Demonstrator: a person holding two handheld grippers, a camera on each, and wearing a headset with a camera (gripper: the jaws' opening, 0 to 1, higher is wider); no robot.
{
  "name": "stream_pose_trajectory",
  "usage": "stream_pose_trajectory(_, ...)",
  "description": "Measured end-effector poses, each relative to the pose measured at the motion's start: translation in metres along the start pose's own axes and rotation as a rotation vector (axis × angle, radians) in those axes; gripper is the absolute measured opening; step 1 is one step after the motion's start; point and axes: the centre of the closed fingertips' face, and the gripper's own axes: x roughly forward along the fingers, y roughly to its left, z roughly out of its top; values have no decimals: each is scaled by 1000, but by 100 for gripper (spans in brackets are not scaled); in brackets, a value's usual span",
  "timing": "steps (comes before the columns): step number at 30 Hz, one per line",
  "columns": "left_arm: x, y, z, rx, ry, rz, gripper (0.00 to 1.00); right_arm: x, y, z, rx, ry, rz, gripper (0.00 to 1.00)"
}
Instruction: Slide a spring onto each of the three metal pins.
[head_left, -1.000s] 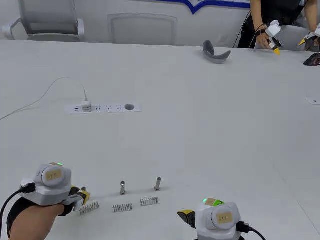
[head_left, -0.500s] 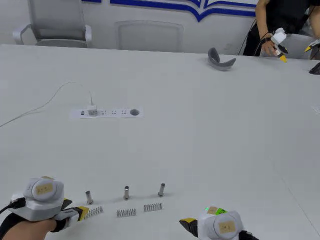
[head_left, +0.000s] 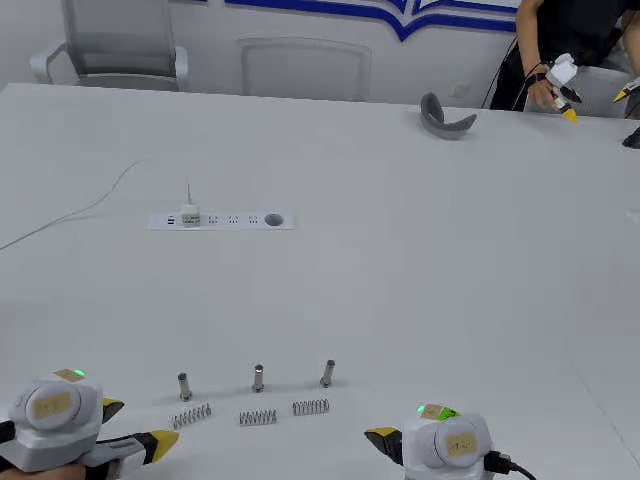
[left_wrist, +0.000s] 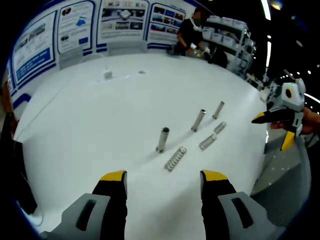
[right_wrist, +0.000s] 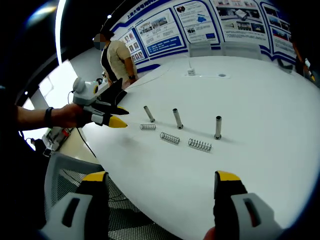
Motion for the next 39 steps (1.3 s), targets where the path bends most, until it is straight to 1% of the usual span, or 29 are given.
stream_pose_trajectory(5, -8, -1, -7, 6, -4, -3, 66, 2, 2, -2, -13, 11, 9, 89)
stream_pose_trajectory(11, -13, -11, -13, 18, -5, -35, 73, 3, 4, -4, -18, 19, 14, 89)
stream_pose_trajectory(18, -14, -19, -12, 36, -11, -63, 77, 5, 6, -4, -20, 20, 17, 89)
stream_pose_trajectory(25, -8, -25, -10, 81, 9, -85, 76, 5, 7, -4, -22, 20, 16, 89)
stream_pose_trajectory(29, -3, -30, -8, 117, 21, -109, 75, 4, 5, -4, -22, 21, 12, 89)
stream_pose_trajectory(36, 5, -36, -5, 173, 38, -135, 70, 3, 5, -5, -22, 22, 9, 89)
stream_pose_trajectory(39, 10, -37, -5, 181, 48, -149, 67, 2, 4, -4, -20, 22, 8, 89)
